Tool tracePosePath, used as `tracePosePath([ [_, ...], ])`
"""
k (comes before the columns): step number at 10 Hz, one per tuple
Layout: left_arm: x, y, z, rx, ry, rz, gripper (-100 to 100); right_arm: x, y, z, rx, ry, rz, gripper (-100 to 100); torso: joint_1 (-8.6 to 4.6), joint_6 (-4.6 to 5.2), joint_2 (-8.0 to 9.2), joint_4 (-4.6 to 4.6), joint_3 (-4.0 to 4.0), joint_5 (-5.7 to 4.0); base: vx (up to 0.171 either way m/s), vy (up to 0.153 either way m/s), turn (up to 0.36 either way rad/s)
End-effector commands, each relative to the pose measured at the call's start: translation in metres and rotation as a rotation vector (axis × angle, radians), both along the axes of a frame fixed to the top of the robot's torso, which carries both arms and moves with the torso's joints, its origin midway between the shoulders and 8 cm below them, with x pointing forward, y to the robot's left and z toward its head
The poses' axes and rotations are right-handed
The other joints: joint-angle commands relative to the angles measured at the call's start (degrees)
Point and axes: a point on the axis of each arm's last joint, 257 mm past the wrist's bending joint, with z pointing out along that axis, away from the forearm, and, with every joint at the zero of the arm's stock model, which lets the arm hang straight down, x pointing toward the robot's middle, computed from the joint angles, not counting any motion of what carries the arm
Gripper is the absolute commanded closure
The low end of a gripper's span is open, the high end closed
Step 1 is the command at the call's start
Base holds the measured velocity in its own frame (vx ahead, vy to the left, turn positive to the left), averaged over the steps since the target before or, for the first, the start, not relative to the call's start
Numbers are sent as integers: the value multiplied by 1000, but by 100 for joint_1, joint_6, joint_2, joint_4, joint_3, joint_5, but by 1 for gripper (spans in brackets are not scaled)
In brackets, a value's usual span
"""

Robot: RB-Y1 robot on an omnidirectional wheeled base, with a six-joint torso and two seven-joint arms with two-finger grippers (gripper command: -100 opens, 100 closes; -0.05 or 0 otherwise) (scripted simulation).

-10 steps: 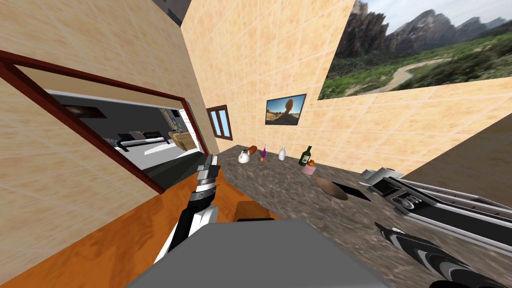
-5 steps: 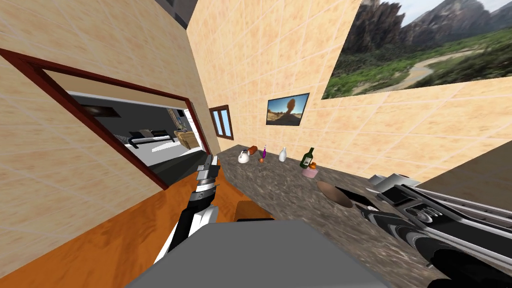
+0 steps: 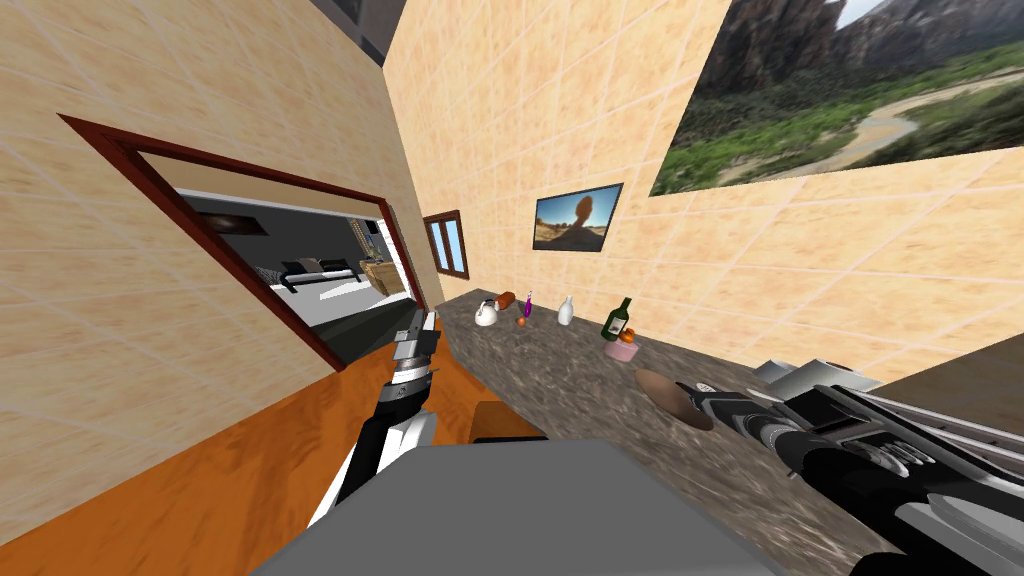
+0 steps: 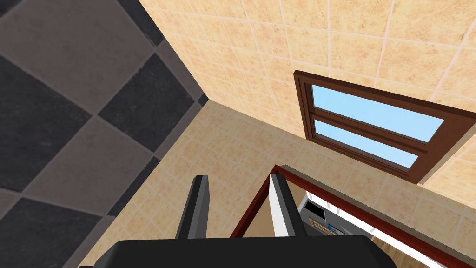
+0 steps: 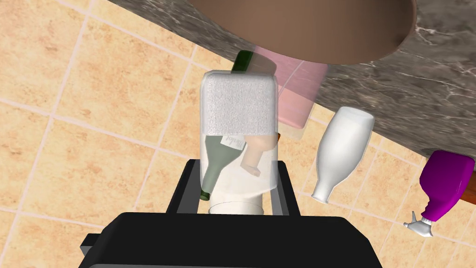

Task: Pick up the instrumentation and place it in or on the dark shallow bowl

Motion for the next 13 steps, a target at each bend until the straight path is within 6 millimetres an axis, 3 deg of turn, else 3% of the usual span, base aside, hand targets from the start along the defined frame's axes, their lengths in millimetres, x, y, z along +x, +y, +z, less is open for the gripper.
tracePosePath([
  [1,0,0,0,0,0,0,0,11,8,9,-8,-12,25,100,0,0,0,0,0,0,11,-76,47],
  [2,0,0,0,0,0,0,0,8,6,5,-5,-8,18,100,7,4,1,0,0,2,5,-31,25],
  [3,0,0,0,0,0,0,0,10,7,7,-7,-10,21,-100,20,12,7,0,3,1,3,-6,2],
  [7,0,0,0,0,0,0,0,10,7,7,-7,-10,21,-100,34,13,15,2,8,5,0,0,0],
  [8,0,0,0,0,0,0,0,10,7,7,-7,-10,21,0,35,13,15,2,8,6,0,0,0],
  [9,0,0,0,0,0,0,0,15,8,-9,13,11,38,-100,35,13,15,2,8,6,-110,3,35],
  [11,0,0,0,0,0,0,0,20,9,-28,50,19,21,-100,37,15,60,12,34,4,-113,17,8],
  [13,0,0,0,0,0,0,0,41,7,-16,45,-28,29,-100,38,14,34,7,20,6,-12,6,-4],
])
